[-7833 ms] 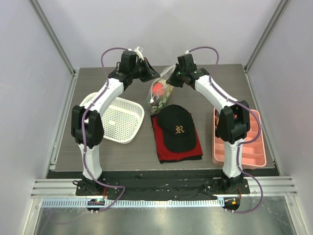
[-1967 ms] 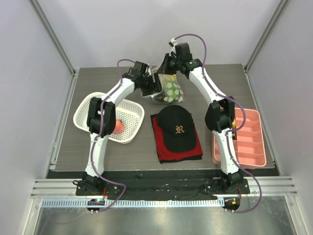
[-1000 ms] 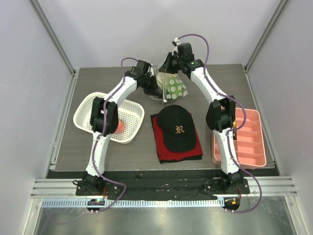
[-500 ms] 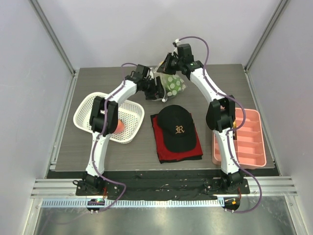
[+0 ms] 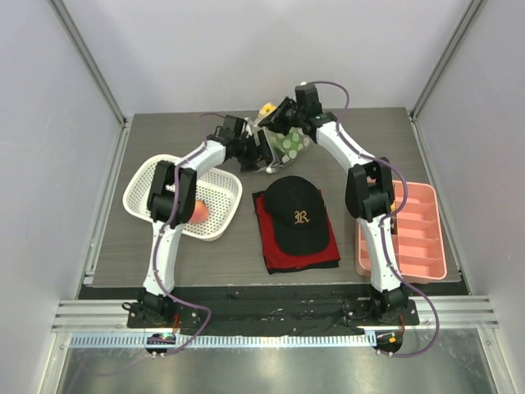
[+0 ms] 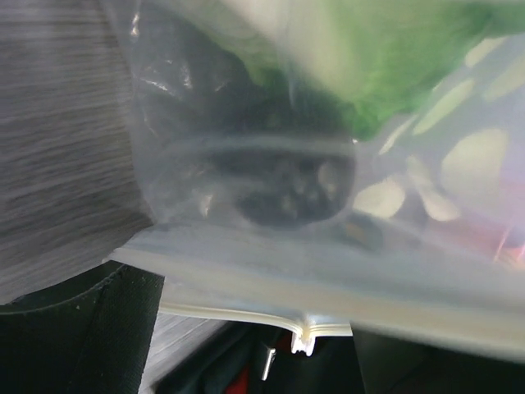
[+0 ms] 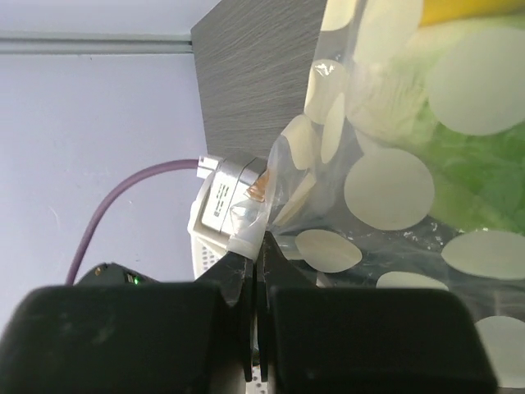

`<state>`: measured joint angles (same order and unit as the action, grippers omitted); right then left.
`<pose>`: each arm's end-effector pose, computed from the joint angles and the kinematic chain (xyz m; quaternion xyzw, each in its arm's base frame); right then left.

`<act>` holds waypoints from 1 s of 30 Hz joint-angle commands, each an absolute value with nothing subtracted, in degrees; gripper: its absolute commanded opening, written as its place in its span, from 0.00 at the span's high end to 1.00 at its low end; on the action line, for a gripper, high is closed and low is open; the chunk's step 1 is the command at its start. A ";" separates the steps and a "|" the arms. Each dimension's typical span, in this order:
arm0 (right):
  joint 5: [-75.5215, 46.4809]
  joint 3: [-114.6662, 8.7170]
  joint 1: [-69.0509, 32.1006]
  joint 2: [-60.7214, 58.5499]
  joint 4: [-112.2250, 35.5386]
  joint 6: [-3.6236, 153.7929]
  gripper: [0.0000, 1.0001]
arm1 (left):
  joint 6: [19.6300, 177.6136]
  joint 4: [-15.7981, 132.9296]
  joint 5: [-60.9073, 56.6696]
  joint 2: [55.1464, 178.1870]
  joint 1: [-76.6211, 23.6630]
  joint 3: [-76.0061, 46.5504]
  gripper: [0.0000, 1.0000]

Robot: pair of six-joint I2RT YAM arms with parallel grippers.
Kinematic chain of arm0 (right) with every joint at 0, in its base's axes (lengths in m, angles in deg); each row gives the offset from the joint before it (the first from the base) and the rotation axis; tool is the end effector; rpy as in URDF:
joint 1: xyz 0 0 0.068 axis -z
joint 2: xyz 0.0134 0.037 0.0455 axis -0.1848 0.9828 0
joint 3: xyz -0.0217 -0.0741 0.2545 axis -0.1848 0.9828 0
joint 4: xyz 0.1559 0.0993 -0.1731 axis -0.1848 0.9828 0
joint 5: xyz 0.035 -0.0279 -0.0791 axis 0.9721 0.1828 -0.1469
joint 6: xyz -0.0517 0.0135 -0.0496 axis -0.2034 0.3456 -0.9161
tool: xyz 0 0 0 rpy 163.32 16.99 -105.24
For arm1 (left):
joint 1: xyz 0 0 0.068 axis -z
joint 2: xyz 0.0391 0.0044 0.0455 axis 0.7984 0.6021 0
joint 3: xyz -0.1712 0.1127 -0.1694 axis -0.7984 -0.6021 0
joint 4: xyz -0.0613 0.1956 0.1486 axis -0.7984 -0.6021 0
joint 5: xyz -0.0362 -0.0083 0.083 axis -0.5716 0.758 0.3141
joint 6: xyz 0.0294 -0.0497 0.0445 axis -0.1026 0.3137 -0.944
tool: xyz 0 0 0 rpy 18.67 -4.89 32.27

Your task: Open the zip-top bag and remove the fake food

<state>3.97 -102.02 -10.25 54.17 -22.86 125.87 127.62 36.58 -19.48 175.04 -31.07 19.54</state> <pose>0.5164 0.2257 0.2422 0.1515 0.8282 0.4685 0.2676 0.4749 -0.2193 0.1493 -0.0675 0.9090 -0.3610 0.1970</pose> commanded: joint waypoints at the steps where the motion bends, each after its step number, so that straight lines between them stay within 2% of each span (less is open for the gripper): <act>1: 2.10 -101.88 -11.58 45.02 -32.70 135.42 0.99 | 129.57 42.97 -17.33 167.83 -31.44 12.44 0.18; 6: -2.99 -96.81 -14.22 41.77 -33.40 140.41 0.99 | 131.51 44.77 -19.43 169.05 -32.06 12.59 0.16; 7: -4.22 -95.57 -14.66 40.11 -34.36 141.04 0.99 | 131.78 44.60 -19.78 169.92 -32.15 13.64 0.17; 10: -8.18 -93.45 -15.89 38.69 -33.93 142.27 0.99 | 133.18 46.09 -20.49 169.15 -32.59 12.78 0.29; 16: -9.07 -91.96 -16.07 38.68 -34.10 143.41 0.98 | 130.90 43.02 -15.05 167.91 -32.85 12.41 0.29; 20: -10.38 -87.92 -15.98 37.54 -35.07 142.02 0.98 | 131.34 41.70 -12.05 168.17 -33.03 12.95 0.45; 22: -9.60 -87.38 -15.37 37.54 -34.63 140.87 0.99 | 131.34 40.82 -11.26 168.00 -33.03 13.03 0.49; 23: -9.33 -87.38 -15.10 37.80 -34.28 139.21 0.98 | 131.34 40.12 -10.65 167.82 -33.03 13.03 0.54; 30: -6.61 -91.51 -13.78 39.92 -26.46 124.62 0.99 | 131.07 37.91 -11.25 160.71 -33.03 9.53 0.66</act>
